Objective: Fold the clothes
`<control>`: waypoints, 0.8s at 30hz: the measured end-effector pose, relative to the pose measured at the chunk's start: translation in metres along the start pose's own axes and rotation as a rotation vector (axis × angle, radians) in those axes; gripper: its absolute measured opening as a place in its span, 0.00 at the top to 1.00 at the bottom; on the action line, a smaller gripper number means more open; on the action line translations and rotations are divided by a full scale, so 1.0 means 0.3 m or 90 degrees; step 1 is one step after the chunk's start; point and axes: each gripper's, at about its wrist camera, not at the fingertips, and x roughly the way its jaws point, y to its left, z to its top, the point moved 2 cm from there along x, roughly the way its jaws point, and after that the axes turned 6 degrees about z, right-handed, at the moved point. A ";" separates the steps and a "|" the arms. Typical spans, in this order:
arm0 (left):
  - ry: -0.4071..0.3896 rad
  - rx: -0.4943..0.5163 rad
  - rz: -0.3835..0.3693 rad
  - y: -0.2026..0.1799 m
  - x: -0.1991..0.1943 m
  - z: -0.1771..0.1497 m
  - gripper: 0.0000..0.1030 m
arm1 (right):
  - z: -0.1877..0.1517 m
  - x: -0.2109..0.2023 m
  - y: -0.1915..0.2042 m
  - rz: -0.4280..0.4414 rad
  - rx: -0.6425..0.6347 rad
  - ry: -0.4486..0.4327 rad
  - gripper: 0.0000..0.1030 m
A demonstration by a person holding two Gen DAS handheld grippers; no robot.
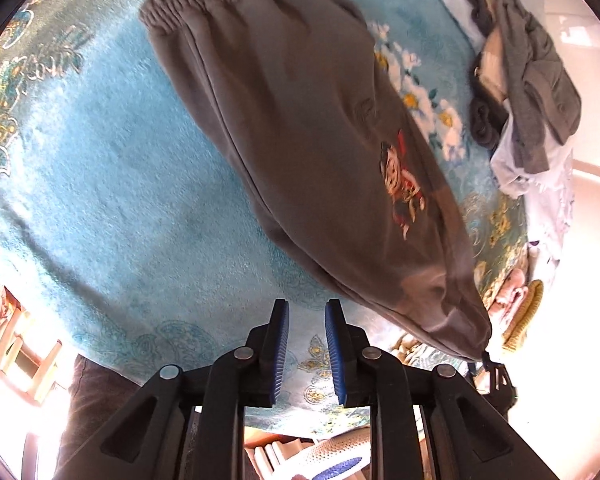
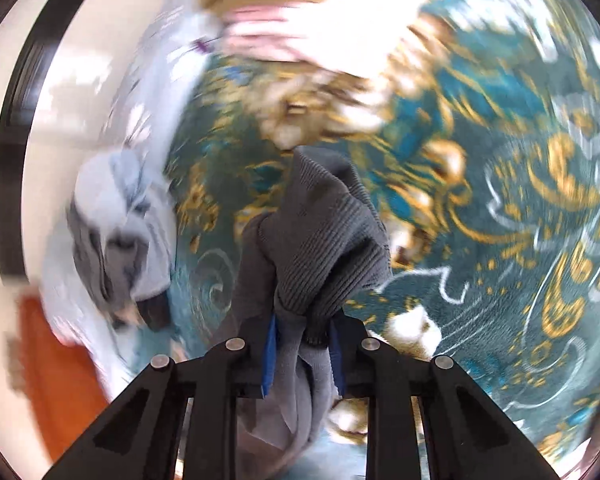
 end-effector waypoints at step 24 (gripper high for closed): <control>0.003 -0.135 -0.077 0.451 -0.132 0.355 0.73 | -0.942 0.497 0.878 -0.286 -0.775 0.186 0.75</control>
